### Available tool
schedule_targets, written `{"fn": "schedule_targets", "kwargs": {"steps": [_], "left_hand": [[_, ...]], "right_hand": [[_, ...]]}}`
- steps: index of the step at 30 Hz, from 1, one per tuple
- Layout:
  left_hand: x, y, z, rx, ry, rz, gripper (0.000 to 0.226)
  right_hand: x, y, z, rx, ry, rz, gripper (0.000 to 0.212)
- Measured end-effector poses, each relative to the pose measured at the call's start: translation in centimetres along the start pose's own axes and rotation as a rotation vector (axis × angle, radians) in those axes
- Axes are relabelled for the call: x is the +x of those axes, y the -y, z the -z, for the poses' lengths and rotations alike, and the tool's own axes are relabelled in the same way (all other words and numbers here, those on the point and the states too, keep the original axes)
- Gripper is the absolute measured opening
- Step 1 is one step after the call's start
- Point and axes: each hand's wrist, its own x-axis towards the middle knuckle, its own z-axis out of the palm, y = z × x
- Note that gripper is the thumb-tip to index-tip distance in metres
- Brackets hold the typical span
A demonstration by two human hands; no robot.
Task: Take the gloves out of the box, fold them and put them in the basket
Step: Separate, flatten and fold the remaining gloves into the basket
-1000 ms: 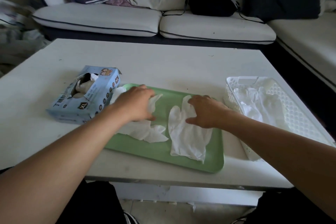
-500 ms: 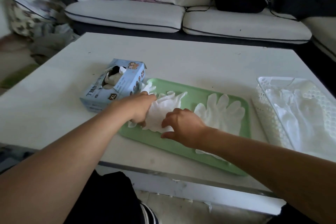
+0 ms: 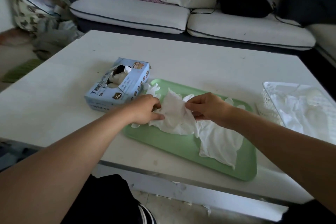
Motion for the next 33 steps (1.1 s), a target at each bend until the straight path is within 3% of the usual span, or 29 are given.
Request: {"fn": "schedule_targets", "kwargs": {"steps": [3, 6, 8, 12, 14, 18, 20, 22, 23, 25, 26, 29, 31, 32, 33], "left_hand": [[0.1, -1.2, -0.8, -0.089, -0.010, 0.030, 0.053], [-0.2, -2.2, -1.0, 0.007, -0.039, 0.050, 0.030], [-0.3, -2.7, -0.7, 0.099, -0.148, 0.091, 0.017], [-0.2, -2.6, 1.6, 0.168, -0.337, 0.231, 0.012], [-0.4, -2.3, 2.6, 0.216, -0.319, 0.312, 0.006], [-0.5, -2.8, 4.0, 0.166, -0.177, 0.373, 0.016], [-0.6, -3.9, 5.4, 0.157, -0.038, 0.342, 0.037], [-1.5, -5.2, 7.0, -0.049, -0.038, 0.229, 0.071], [-2.2, -6.5, 7.7, -0.314, -0.047, 0.122, 0.081], [-3.4, -9.0, 8.1, -0.929, 0.050, -0.109, 0.079], [-3.3, -10.3, 7.6, -1.086, 0.123, -0.179, 0.072], [-1.6, -13.8, 5.2, -1.112, 0.096, -0.296, 0.053], [-0.2, -15.0, 4.3, -1.160, 0.018, -0.234, 0.070], [0.3, -15.6, 4.1, -1.181, 0.009, -0.219, 0.066], [0.6, -15.6, 4.0, -1.167, -0.013, -0.214, 0.046]], "right_hand": [[-0.3, -0.1, 0.0, 0.185, 0.068, -0.083, 0.026], [-0.9, 0.5, -0.1, 0.310, 0.150, -0.113, 0.024], [-1.3, 1.7, 0.5, 0.415, 0.145, -0.091, 0.021], [-2.2, 4.8, 3.1, 0.563, 0.058, 0.015, 0.020], [-3.0, 6.0, 4.5, 0.610, 0.001, 0.058, 0.022], [-4.8, 6.8, 6.1, 0.596, -0.080, 0.139, 0.020], [-5.6, 6.5, 6.7, 0.518, -0.142, 0.164, 0.018], [-6.0, 6.1, 6.7, 0.453, -0.210, 0.180, 0.022], [-6.2, 5.9, 6.7, 0.433, -0.234, 0.193, 0.024], [-6.8, 5.5, 6.0, 0.349, -0.231, 0.238, 0.021], [-7.3, 5.3, 5.7, 0.281, -0.187, 0.268, 0.020], [-8.5, 5.3, 5.3, -0.045, -0.011, 0.338, 0.031], [-9.1, 5.5, 6.2, -0.263, 0.017, 0.357, 0.045], [-9.6, 5.7, 7.1, -0.290, 0.022, 0.356, 0.050], [-9.9, 5.8, 7.8, -0.250, 0.019, 0.350, 0.050]]}}
